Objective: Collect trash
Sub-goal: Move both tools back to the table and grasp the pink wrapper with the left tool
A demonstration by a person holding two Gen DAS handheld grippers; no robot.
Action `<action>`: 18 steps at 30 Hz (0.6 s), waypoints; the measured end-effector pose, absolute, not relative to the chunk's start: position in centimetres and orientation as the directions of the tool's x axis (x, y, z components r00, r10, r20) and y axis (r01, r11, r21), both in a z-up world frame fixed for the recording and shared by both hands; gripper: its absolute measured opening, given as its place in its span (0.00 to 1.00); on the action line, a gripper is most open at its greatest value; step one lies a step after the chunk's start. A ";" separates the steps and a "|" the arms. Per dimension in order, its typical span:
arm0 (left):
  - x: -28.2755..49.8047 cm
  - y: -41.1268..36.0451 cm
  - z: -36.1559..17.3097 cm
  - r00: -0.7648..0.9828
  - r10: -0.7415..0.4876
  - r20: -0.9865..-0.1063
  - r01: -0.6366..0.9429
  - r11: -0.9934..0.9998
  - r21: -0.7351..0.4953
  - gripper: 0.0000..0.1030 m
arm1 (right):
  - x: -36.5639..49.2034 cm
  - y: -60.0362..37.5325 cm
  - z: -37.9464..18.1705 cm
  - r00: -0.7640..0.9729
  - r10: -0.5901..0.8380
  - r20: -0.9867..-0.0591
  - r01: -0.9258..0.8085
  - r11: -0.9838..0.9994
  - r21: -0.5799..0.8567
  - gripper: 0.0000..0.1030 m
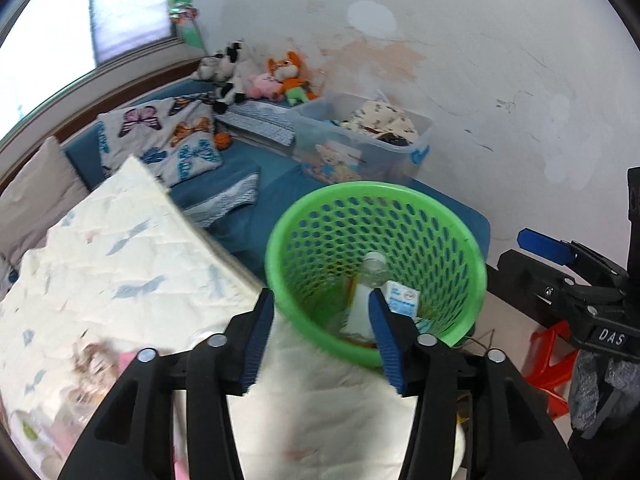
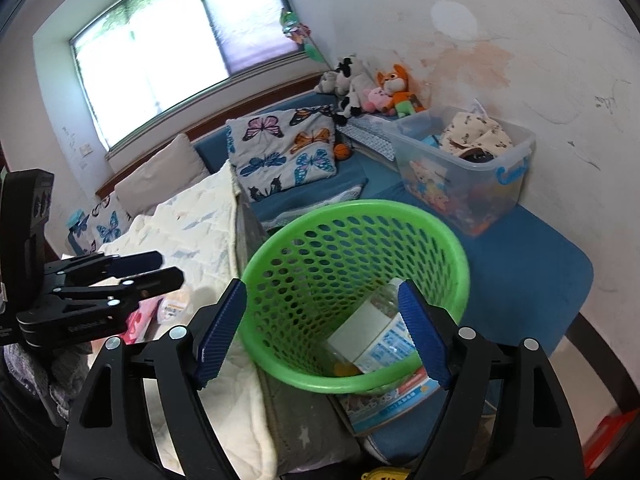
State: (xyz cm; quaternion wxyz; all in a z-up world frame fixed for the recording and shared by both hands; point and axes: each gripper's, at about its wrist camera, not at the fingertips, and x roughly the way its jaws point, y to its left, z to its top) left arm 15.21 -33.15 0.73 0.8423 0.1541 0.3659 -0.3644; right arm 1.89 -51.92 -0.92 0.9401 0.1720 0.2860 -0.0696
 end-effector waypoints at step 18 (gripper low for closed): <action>16.3 -19.6 -2.4 0.558 -0.345 -0.755 0.551 0.834 0.026 0.68 | 5.4 -45.3 -1.1 0.806 0.084 -0.586 0.088 0.962 0.259 0.80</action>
